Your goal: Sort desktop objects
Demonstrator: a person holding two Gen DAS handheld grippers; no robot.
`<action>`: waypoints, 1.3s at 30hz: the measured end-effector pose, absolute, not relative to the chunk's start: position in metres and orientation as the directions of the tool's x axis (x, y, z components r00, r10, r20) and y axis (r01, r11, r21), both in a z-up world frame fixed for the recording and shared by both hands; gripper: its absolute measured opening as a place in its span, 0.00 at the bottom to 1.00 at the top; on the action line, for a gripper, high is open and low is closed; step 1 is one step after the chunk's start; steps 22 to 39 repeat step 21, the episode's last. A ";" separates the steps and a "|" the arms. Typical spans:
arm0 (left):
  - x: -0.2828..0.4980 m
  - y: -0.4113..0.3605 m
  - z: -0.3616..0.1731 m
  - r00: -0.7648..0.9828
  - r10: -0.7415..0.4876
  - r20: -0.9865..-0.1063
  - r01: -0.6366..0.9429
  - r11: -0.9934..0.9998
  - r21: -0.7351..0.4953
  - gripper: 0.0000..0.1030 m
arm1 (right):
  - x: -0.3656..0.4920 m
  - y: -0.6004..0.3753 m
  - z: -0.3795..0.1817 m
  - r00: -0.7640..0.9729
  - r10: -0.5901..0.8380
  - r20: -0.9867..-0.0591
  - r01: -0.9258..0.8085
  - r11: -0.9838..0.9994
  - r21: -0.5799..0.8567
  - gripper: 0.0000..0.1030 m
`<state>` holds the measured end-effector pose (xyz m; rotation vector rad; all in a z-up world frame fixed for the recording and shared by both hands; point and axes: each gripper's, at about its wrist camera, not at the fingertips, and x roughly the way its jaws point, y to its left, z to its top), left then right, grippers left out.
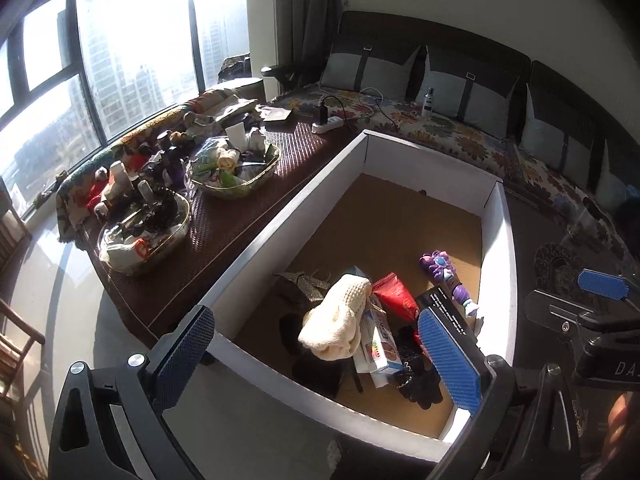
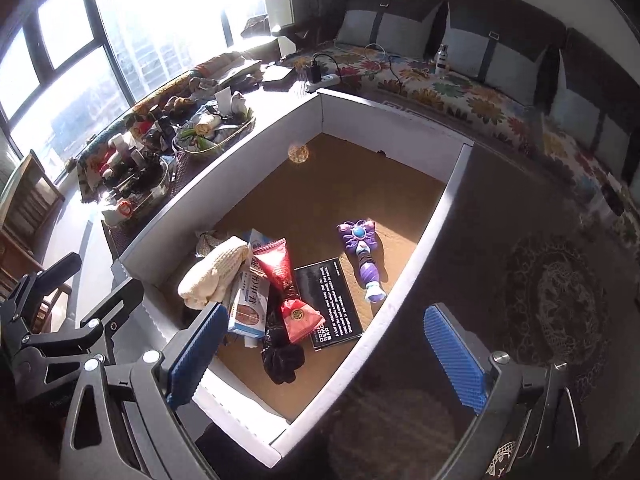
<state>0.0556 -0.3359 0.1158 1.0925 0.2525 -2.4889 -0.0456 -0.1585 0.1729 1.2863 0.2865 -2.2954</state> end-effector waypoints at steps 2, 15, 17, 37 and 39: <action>0.058 -0.338 0.116 -0.611 -0.305 -0.730 0.452 -0.892 -0.005 1.00 | -0.047 -0.160 0.175 -0.440 -0.317 -0.840 0.505 -0.861 0.060 0.96; 0.058 -0.343 0.120 -0.617 -0.327 -0.716 0.470 -0.882 -0.002 1.00 | -0.040 -0.177 0.175 -0.449 -0.305 -0.840 0.548 -0.837 0.012 0.96; 0.059 -0.343 0.119 -0.617 -0.334 -0.713 0.477 -0.879 -0.001 1.00 | -0.040 -0.177 0.173 -0.448 -0.304 -0.841 0.546 -0.837 0.011 0.96; 0.063 -0.337 0.122 -0.630 -0.370 -0.683 0.491 -0.871 0.018 1.00 | -0.041 -0.174 0.171 -0.450 -0.304 -0.839 0.541 -0.841 0.014 0.96; 0.063 -0.337 0.122 -0.630 -0.370 -0.683 0.491 -0.871 0.018 1.00 | -0.041 -0.174 0.171 -0.450 -0.304 -0.839 0.541 -0.841 0.014 0.96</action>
